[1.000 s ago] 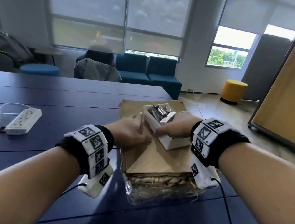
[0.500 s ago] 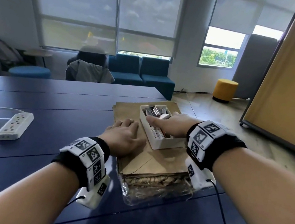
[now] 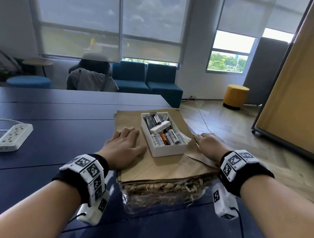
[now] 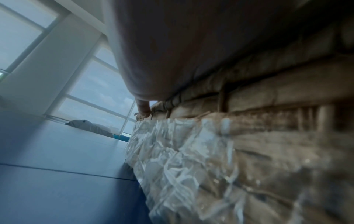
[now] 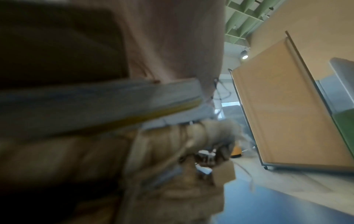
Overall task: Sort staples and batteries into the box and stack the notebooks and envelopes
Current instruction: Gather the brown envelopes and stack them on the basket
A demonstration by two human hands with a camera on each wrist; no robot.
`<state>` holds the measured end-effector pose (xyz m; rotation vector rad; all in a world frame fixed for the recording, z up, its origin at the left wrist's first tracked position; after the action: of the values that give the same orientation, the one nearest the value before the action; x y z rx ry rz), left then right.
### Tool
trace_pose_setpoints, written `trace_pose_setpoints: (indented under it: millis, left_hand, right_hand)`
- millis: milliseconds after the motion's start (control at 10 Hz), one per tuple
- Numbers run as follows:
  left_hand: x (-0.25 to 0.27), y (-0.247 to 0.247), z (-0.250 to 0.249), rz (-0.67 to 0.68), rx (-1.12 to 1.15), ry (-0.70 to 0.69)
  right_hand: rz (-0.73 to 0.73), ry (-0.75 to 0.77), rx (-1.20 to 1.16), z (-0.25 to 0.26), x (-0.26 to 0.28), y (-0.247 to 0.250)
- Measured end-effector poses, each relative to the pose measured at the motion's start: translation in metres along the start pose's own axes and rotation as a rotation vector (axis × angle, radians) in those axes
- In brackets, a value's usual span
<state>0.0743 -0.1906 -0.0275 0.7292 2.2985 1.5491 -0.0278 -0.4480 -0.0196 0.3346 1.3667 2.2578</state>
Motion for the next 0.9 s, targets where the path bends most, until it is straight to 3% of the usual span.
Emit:
trace_pose_setpoints:
  millis: [100, 200, 600, 900]
  left_hand:
    - [0.001, 0.001, 0.001, -0.009, 0.026, -0.003]
    - [0.001, 0.001, 0.0, -0.016, 0.039, -0.011]
    - [-0.002, 0.0, 0.002, -0.029, 0.081, -0.013]
    - [-0.003, -0.005, 0.01, -0.057, 0.211, -0.034]
  right_hand:
    - [0.003, -0.064, 0.024, -0.006, -0.001, -0.006]
    - [0.007, -0.068, -0.167, -0.015, -0.006, -0.022]
    - [0.03, 0.016, -0.112, -0.022, -0.004, -0.021]
    - [-0.013, -0.02, -0.089, -0.043, -0.003, -0.025]
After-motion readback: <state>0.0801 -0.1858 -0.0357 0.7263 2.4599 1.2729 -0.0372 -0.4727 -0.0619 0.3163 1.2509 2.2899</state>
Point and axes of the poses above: each hand's wrist, its own x-axis away from the middle knuckle, its own y-axis out of the back of the hand, z = x × y, the point moved 10 cm from there along -x, towards the middle knuckle, and after that the axes turned 11 degrees about y, right-handed, at the moved point
